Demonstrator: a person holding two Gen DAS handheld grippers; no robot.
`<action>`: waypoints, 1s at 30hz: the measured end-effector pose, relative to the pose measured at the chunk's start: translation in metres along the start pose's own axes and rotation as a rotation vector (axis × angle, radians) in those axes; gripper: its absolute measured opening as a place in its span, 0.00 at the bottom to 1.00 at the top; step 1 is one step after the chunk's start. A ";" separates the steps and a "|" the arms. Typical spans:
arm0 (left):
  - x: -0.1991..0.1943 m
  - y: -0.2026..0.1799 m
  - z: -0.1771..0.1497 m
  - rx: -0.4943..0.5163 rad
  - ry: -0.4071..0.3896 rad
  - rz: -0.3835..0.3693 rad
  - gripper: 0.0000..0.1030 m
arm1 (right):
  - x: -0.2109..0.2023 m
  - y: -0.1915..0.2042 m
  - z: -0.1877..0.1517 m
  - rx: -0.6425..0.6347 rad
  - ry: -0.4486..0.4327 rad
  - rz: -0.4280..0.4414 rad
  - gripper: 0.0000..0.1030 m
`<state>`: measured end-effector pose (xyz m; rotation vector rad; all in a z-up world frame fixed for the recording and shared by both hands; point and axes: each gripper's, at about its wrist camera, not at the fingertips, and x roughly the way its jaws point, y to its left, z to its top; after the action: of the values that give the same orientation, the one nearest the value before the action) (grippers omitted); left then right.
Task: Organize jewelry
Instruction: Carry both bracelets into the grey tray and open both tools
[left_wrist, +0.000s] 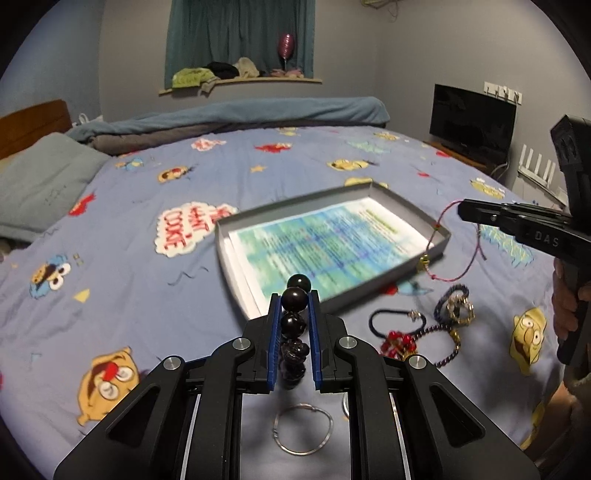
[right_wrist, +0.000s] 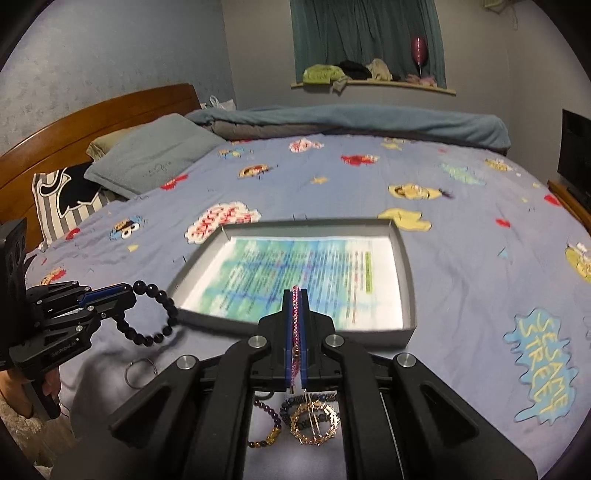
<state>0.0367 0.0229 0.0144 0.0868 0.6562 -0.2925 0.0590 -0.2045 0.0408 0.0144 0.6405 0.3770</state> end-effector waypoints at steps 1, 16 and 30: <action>-0.001 0.002 0.003 0.001 -0.006 0.001 0.14 | -0.003 0.000 0.003 -0.001 -0.009 0.000 0.02; 0.058 0.018 0.071 0.070 0.025 0.013 0.14 | 0.041 -0.022 0.067 -0.072 -0.045 -0.115 0.02; 0.124 0.007 0.107 0.121 0.057 -0.008 0.15 | 0.133 -0.046 0.085 -0.018 0.054 -0.142 0.02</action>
<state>0.1952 -0.0181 0.0232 0.2089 0.6956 -0.3384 0.2221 -0.1928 0.0259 -0.0585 0.6876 0.2470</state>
